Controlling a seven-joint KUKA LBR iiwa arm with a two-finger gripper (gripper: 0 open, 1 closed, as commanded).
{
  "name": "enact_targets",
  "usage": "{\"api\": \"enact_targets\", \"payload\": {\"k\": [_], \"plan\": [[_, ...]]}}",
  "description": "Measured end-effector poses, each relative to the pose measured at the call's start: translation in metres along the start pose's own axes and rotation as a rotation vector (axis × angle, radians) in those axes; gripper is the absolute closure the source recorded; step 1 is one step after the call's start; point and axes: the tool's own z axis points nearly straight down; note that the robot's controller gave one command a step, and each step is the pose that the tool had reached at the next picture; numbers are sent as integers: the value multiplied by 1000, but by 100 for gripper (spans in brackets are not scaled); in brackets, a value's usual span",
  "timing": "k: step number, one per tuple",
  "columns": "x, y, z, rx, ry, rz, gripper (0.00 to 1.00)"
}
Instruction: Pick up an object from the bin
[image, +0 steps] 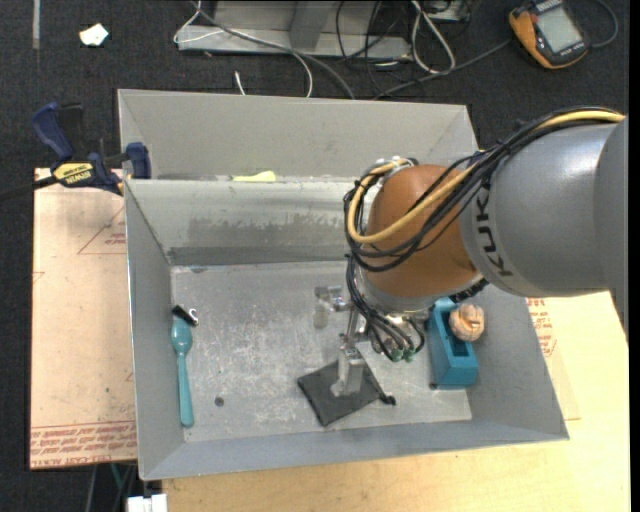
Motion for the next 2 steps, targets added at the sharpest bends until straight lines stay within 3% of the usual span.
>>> {"api": "enact_targets", "payload": {"k": [1, 2], "plan": [[21, -37, 47, -1, -5, -230, 0], [27, -35, 72, -2, 4, -184, 100]]}}
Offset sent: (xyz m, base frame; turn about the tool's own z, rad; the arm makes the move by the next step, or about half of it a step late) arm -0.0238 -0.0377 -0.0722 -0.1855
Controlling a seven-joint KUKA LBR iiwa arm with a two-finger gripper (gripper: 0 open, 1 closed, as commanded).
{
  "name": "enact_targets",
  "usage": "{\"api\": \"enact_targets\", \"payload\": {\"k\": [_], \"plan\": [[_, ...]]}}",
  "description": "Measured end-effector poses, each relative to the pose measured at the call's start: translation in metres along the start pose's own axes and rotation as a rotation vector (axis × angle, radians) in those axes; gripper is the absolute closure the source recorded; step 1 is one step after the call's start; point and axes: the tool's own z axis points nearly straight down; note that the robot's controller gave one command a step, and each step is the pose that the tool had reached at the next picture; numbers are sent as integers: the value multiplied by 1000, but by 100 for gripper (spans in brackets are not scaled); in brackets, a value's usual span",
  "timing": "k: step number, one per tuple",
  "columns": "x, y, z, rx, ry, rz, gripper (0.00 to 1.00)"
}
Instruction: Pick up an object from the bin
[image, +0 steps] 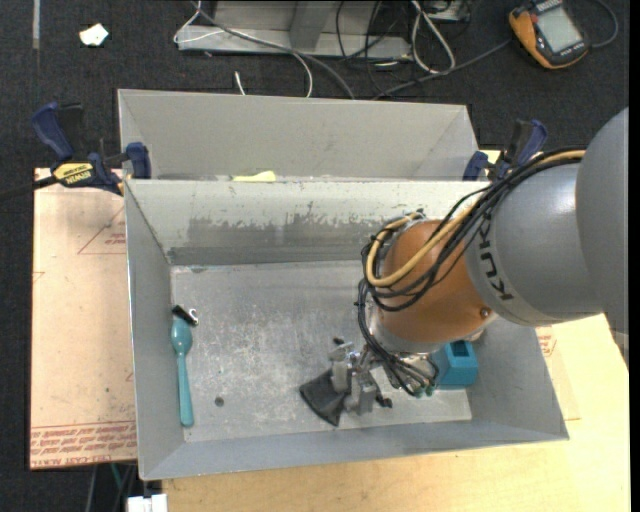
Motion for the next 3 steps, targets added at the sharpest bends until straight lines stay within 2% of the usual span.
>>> {"api": "enact_targets", "payload": {"k": [1, 2, 3], "plan": [[0, 0, 0, 0, 0, 0, 100], [-1, 1, -61, -1, 5, -33, 100], [-26, 18, -143, -2, 4, -13, 100]]}}
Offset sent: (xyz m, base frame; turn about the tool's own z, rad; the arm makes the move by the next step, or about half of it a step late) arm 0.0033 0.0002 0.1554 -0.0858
